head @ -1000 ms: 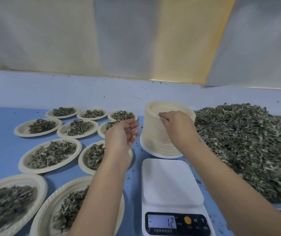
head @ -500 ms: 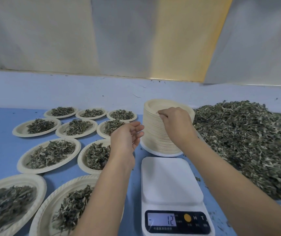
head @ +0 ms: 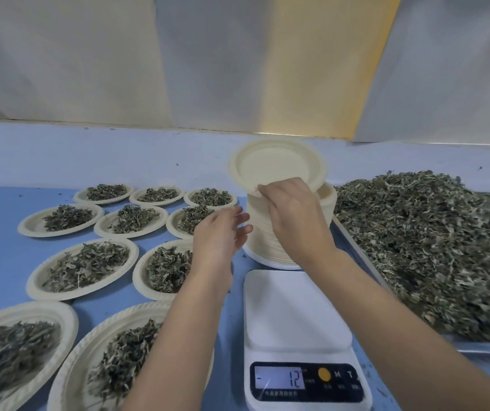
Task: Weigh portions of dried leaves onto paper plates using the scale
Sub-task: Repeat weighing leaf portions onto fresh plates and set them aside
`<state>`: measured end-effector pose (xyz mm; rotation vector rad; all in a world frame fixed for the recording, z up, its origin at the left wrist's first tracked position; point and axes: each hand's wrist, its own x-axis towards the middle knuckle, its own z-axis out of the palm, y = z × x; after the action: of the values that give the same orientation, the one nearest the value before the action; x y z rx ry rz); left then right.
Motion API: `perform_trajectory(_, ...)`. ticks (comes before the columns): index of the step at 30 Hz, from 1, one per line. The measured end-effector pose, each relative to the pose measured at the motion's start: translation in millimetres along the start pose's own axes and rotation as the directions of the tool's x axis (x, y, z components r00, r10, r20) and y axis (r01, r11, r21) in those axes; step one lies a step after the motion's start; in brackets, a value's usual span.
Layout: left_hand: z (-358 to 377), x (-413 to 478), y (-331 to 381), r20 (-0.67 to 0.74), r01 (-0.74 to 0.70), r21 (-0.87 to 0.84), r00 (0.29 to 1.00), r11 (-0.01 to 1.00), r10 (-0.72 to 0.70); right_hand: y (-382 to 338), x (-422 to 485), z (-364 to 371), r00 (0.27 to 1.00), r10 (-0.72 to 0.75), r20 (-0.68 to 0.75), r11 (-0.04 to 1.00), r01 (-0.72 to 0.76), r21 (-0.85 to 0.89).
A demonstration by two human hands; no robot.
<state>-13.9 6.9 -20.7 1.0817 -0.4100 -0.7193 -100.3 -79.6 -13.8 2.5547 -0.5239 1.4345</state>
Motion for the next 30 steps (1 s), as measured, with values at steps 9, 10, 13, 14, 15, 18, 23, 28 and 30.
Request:
perform_trajectory(9, -14, 0, 15, -0.104, -0.190, 0.134, 0.973, 0.973, 0.204, -32, -38, -6, 0.980, -0.187, -0.068, 0.981, 0.190, 0.046)
perform_trajectory(10, -15, -2, 17, -0.103, -0.196, 0.169, 0.971, 0.966, 0.215, -33, -39, -9, 0.986, -0.147, -0.074, 0.987, 0.151, 0.059)
perform_trajectory(13, -17, -8, 21, -0.055, -0.207, 0.244, 0.972, 0.947, 0.227, -30, -38, -26, 0.987, 0.112, -0.114, 0.988, -0.098, 0.123)
perform_trajectory(14, -17, -10, 24, -0.019, -0.198, 0.251, 0.978, 0.947, 0.210, -26, -36, -34, 0.960, 0.239, -0.147, 0.961, -0.212, 0.178)
perform_trajectory(15, -17, -13, 27, 0.018, -0.183, 0.260, 0.983, 0.948, 0.185, -21, -35, -42, 0.907, 0.389, -0.165, 0.902, -0.338, 0.268)
perform_trajectory(18, -18, -20, 30, 0.155, -0.172, 0.356, 0.980, 0.918, 0.123, -8, -35, -64, 0.655, 0.754, -0.052, 0.544, -0.578, 0.608)
perform_trajectory(23, -18, -35, 24, 0.197, -0.297, 0.601, 0.955, 0.742, 0.223, -1, -52, -78, 0.556, 0.831, -0.002, 0.421, -0.627, 0.656)
perform_trajectory(28, -27, -32, 17, 0.106, -0.250, 0.731, 0.961, 0.635, 0.257, 5, -75, -67, 0.459, 0.884, 0.088, 0.300, -0.702, 0.646)
perform_trajectory(30, -29, -28, 13, 0.079, -0.176, 0.783, 0.980, 0.597, 0.185, 6, -83, -60, 0.419, 0.895, 0.149, 0.245, -0.744, 0.622)
